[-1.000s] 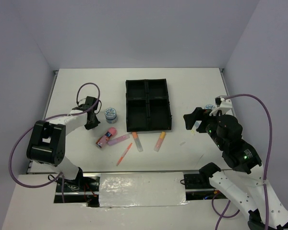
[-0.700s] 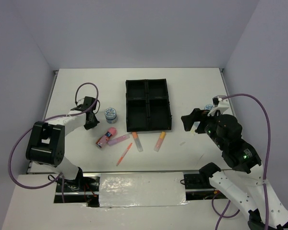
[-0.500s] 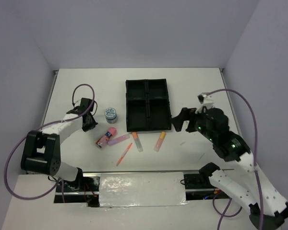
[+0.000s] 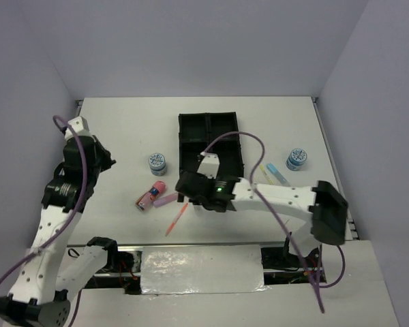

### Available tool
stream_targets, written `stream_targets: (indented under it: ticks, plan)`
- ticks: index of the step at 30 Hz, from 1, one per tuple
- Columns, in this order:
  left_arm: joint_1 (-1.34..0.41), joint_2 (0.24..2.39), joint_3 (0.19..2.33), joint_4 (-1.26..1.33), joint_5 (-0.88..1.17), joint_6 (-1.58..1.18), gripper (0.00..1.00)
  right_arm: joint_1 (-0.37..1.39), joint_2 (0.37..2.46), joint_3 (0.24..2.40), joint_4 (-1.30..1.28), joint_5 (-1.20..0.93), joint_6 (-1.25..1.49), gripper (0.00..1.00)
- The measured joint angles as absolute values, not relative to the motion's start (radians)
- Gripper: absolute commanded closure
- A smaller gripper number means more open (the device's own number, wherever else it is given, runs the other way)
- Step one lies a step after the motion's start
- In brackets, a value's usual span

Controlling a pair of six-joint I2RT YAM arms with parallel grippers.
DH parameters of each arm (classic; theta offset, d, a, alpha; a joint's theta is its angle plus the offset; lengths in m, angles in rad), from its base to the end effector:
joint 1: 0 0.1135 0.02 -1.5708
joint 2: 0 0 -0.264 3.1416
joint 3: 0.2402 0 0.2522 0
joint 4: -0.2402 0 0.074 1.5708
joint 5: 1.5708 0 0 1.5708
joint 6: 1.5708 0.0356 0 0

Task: Sort the stationery into containers
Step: Pick up the pen from the corner of the board.

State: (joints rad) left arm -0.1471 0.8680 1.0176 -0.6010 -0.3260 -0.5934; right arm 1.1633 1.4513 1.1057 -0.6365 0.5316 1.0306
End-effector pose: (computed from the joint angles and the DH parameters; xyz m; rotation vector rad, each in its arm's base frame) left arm 0.1793 -0.0150 0.3638 -0.6401 1.8946 -0.1460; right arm 0.1345 0.2659 0.2620 0.0384 2.3980 0.3478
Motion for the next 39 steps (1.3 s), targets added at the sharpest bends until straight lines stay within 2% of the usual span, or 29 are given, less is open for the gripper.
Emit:
stream_targets:
  ticks: [9, 20, 28, 31, 32, 34, 37, 38, 39]
  plan:
    - [-0.147, 0.618, 0.981, -0.606, -0.441, -0.494, 1.00, 1.273, 1.944, 1.506, -0.763, 0.603, 1.232, 0.06]
    - [-0.256, 0.524, 0.903, -0.625, -0.532, -0.493, 1.00, 1.311, 2.071, 1.567, -0.892, 0.580, 1.337, 0.16]
    - [-0.279, 0.513, 0.903, -0.626, -0.561, -0.493, 1.00, 1.320, 2.098, 1.524, -0.885, 0.556, 1.390, 0.42]
    - [-0.284, 0.508, 0.903, -0.626, -0.565, -0.493, 1.00, 1.319, 2.086, 1.506, -0.876, 0.549, 1.388, 0.58]
    - [-0.284, 0.507, 0.903, -0.627, -0.567, -0.493, 1.00, 1.319, 2.081, 1.496, -0.868, 0.546, 1.383, 0.68]
    - [-0.286, 0.506, 0.903, -0.627, -0.572, -0.493, 1.00, 1.319, 2.064, 1.470, -0.853, 0.542, 1.373, 0.78]
    - [-0.287, 0.506, 0.903, -0.628, -0.575, -0.493, 1.00, 1.319, 2.043, 1.439, -0.830, 0.536, 1.363, 0.83]
    - [-0.287, 0.506, 0.903, -0.628, -0.577, -0.493, 1.00, 1.319, 2.037, 1.430, -0.822, 0.536, 1.361, 1.00]
    - [-0.287, 0.506, 0.903, -0.628, -0.580, -0.493, 1.00, 1.319, 2.031, 1.422, -0.813, 0.536, 1.357, 1.00]
